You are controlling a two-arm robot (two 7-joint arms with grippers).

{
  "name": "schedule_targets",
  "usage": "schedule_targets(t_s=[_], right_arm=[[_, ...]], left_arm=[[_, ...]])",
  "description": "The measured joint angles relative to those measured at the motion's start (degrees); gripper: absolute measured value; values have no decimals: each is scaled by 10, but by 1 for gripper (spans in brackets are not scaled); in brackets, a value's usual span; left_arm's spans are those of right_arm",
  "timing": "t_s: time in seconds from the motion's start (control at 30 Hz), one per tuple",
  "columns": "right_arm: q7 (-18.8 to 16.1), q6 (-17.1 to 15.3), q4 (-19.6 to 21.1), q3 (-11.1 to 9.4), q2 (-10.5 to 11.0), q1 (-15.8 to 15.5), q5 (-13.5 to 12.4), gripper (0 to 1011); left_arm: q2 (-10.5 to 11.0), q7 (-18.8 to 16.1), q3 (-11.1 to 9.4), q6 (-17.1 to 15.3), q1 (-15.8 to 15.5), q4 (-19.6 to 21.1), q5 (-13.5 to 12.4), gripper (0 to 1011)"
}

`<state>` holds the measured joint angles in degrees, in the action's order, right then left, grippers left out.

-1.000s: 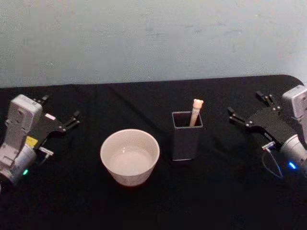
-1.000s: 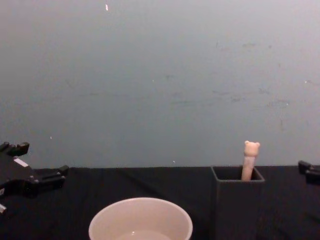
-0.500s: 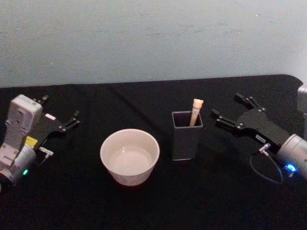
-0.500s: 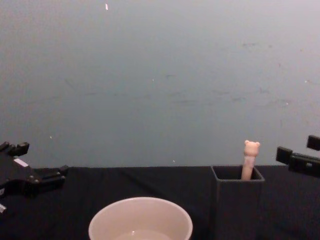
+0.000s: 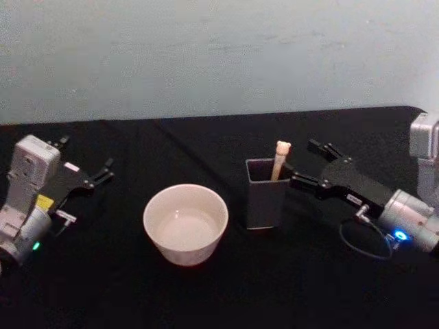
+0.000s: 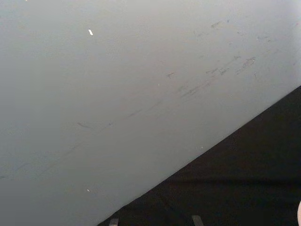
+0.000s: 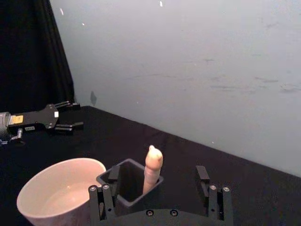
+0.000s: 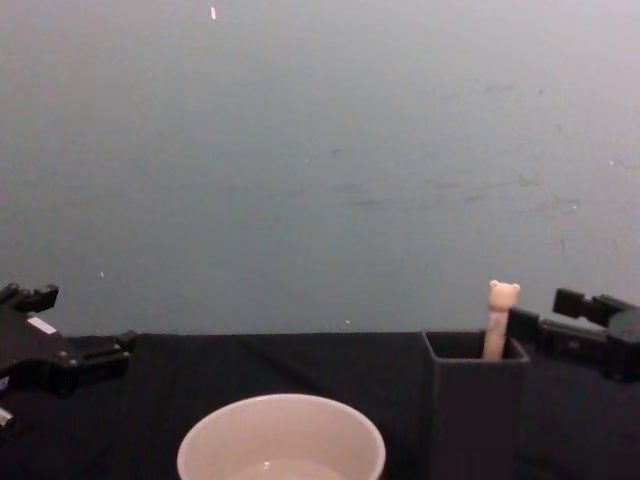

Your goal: Pick up the stirring spoon with one hand, stir inside the cup, then place it back in its original position.

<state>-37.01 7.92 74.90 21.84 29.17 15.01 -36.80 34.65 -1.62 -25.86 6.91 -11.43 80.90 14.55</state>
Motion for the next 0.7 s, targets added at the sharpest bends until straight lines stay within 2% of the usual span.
schedule_targets(t_s=[0.3, 0.7], right_arm=[[-35, 19, -57, 9, -23, 40, 12, 1002], [-61, 23, -97, 20, -45, 74, 16, 1002]], left_arm=[[0, 0, 0, 0, 0, 0, 0, 1001], [0, 0, 0, 0, 0, 0, 0, 1001]])
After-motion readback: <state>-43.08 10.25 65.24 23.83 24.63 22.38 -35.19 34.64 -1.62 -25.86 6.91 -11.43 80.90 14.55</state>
